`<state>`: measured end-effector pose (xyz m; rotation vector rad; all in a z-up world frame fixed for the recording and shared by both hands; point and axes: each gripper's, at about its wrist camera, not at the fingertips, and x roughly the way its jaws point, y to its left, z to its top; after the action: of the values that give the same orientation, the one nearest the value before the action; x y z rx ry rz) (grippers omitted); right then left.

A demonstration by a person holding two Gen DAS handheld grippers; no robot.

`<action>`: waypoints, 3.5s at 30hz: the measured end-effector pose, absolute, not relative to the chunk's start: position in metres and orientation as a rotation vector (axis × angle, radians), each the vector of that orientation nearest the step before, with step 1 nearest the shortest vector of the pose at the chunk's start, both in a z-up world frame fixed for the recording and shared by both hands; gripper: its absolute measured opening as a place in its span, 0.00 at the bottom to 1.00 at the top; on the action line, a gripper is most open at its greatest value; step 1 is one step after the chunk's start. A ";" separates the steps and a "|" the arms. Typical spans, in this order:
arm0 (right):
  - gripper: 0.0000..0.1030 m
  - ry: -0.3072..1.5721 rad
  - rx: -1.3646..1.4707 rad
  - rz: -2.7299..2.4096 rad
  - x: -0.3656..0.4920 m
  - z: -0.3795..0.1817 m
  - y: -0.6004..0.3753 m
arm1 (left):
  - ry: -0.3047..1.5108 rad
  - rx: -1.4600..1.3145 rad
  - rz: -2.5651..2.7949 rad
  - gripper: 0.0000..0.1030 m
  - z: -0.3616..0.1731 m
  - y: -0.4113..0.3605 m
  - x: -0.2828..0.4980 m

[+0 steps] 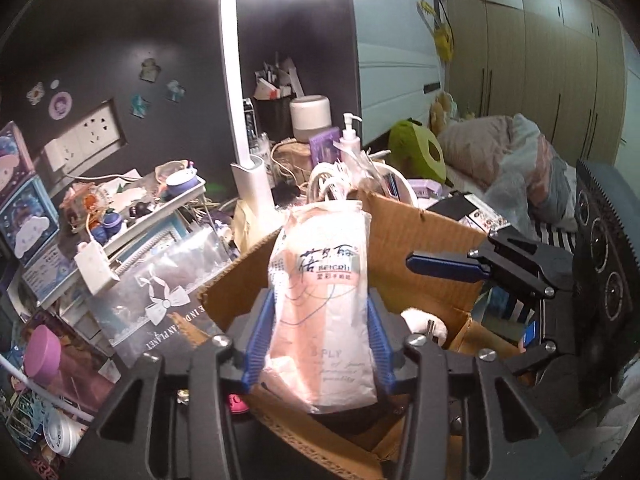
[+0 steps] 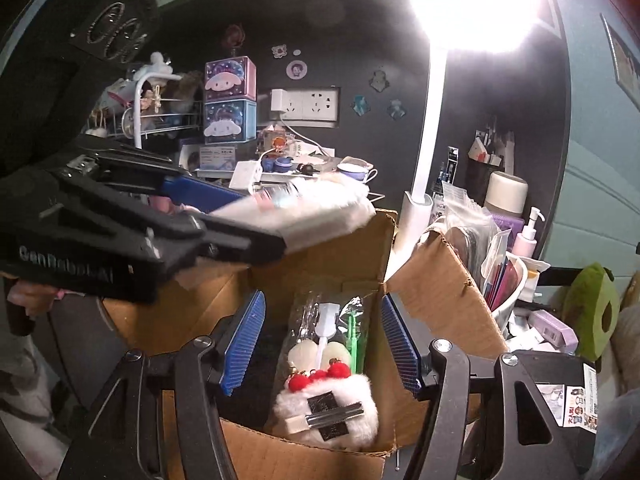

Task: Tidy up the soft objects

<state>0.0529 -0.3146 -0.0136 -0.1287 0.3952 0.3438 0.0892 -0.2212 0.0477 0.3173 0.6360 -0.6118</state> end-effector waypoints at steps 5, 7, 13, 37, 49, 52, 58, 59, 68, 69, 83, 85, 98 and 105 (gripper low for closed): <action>0.56 0.397 -0.132 0.338 0.052 -0.013 -0.315 | 0.631 0.295 -0.595 0.65 0.049 -0.215 0.090; 0.56 0.396 -0.134 0.330 0.051 -0.012 -0.314 | 0.623 0.279 -0.595 0.66 0.052 -0.208 0.088; 0.56 0.387 -0.146 0.304 0.045 -0.005 -0.310 | 0.582 0.229 -0.564 0.78 0.062 -0.176 0.077; 0.56 0.393 -0.241 0.559 0.026 0.016 -0.134 | 0.567 0.015 -0.283 0.87 0.015 0.035 0.047; 0.56 0.625 -0.196 0.420 0.112 -0.069 -0.096 | 0.654 -0.043 -0.280 0.87 -0.039 0.070 0.069; 0.56 0.664 -0.194 0.360 0.139 -0.086 -0.094 | 0.664 -0.052 -0.286 0.87 -0.046 0.071 0.075; 0.49 0.722 -0.183 0.292 0.183 -0.106 -0.097 | 0.680 -0.063 -0.297 0.87 -0.053 0.073 0.086; 0.49 0.728 -0.187 0.287 0.188 -0.108 -0.098 | 0.684 -0.069 -0.298 0.87 -0.054 0.074 0.089; 0.21 0.762 -0.203 0.342 0.198 -0.114 -0.092 | 0.704 -0.078 -0.283 0.87 -0.061 0.077 0.097; 0.19 0.757 -0.196 0.371 0.195 -0.114 -0.090 | 0.704 -0.079 -0.283 0.87 -0.061 0.077 0.097; 0.49 0.746 -0.190 0.514 0.148 -0.095 -0.076 | 0.714 -0.074 -0.284 0.87 -0.063 0.077 0.100; 0.49 0.719 -0.227 0.412 0.149 -0.093 -0.085 | 0.717 -0.076 -0.281 0.87 -0.064 0.077 0.101; 0.42 0.723 -0.402 0.168 0.175 -0.116 -0.098 | 0.754 -0.043 -0.326 0.87 -0.074 0.062 0.107; 0.13 0.721 -0.416 0.155 0.173 -0.117 -0.104 | 0.757 -0.047 -0.322 0.87 -0.075 0.065 0.107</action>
<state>0.1733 -0.1035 -0.1174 -0.4158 0.7210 0.1546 0.1065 0.0645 -0.0746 -0.0470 0.7571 -0.3225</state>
